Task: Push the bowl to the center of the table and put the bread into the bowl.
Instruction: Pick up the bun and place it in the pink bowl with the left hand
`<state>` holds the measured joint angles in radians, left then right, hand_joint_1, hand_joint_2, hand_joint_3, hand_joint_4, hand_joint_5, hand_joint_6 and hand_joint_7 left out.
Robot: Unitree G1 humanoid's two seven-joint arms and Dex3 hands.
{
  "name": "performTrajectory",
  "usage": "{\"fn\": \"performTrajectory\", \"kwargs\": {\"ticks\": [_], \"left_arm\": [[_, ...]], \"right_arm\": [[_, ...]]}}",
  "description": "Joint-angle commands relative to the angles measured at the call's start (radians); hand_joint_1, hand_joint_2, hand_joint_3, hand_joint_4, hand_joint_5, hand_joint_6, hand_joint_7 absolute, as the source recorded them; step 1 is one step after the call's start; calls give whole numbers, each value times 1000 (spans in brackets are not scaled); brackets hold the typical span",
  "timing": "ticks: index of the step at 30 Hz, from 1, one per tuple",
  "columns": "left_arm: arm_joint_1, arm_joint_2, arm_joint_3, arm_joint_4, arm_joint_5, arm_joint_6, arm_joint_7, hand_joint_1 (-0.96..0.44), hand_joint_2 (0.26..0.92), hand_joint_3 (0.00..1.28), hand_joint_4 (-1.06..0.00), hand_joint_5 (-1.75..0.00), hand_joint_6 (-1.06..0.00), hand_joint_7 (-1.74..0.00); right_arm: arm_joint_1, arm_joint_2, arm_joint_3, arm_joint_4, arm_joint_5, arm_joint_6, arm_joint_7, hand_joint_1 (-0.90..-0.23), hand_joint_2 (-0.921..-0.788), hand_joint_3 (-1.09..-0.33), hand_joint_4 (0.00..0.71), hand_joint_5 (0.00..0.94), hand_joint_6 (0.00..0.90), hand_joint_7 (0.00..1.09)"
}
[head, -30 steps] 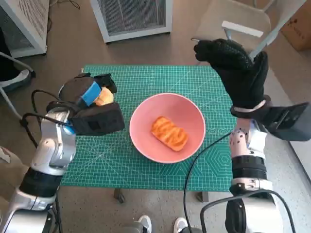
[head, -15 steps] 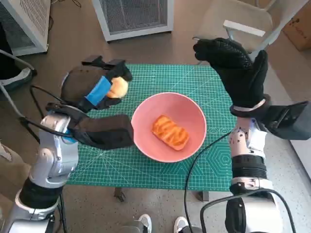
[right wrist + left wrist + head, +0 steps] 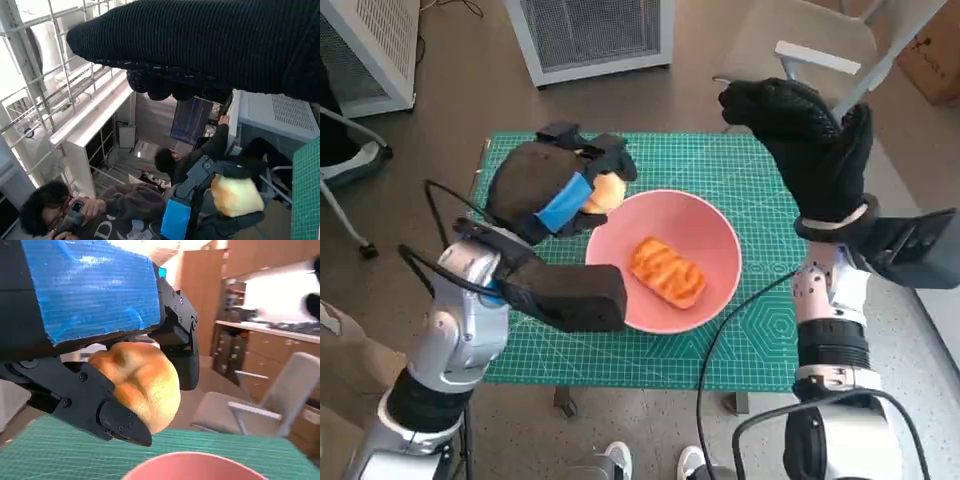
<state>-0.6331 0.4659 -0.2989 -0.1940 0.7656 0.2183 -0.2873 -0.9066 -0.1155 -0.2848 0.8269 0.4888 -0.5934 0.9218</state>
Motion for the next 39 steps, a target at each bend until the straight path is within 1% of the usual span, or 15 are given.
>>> {"fn": "performTrajectory", "kwargs": {"ticks": [1, 5, 12, 13, 15, 17, 24, 30, 34, 39], "left_arm": [[-40, -40, -36, 34, 3, -66, 26, 1, 916, 55, -770, -1082, -591, -1202], [-44, -53, -41, 62, 9, -100, 39, 1, 910, 54, -790, -1084, -602, -1168], [-44, -62, -32, 73, 16, -119, 40, 1, 906, 52, -803, -1081, -612, -1147], [-47, -68, -45, 94, 22, -132, 49, 1, 906, 52, -803, -1081, -612, -1147], [-49, -78, -64, 124, 30, -151, 61, 1, 895, 56, -808, -1121, -656, -1057], [-47, -88, -78, 135, 36, -159, 60, 2, 891, 57, -810, -1136, -671, -1023], [-49, -102, -97, 156, 49, -163, 51, 3, 883, 58, -823, -1139, -697, -975], [-59, -117, -114, 177, 65, -148, 24, 3, 891, 54, -818, -1130, -672, -1014], [-71, -129, -137, 200, 87, -110, -36, 2, 908, 46, -806, -1128, -628, -1071], [-76, -139, -146, 212, 96, -89, -58, 2, 916, 42, -800, -1121, -607, -1104]], "right_arm": [[29, -7, -4, -4, 5, 9, 14, -633, -921, -677, 238, 1, 8, 616], [32, -7, -5, -6, 5, 8, 15, -634, -921, -675, 239, 1, 9, 615], [32, -7, -7, -8, 4, 9, 16, -635, -921, -673, 239, 1, 11, 611], [33, -7, -9, -7, 5, 9, 15, -635, -921, -673, 239, 1, 11, 611], [34, -7, -10, -7, 5, 10, 12, -634, -921, -670, 239, 1, 11, 610], [36, -5, -11, -8, 5, 9, 10, -635, -921, -668, 239, 1, 12, 609], [37, -3, -11, -10, 4, 9, 6, -635, -921, -663, 238, 1, 12, 606], [41, 0, -9, -17, 2, 9, 0, -633, -921, -662, 239, 2, 15, 604], [42, -3, -10, -16, -1, 7, -3, -632, -921, -661, 239, 2, 16, 602], [43, -6, -11, -16, -1, 9, -4, -632, -921, -661, 240, 2, 17, 600]]}}
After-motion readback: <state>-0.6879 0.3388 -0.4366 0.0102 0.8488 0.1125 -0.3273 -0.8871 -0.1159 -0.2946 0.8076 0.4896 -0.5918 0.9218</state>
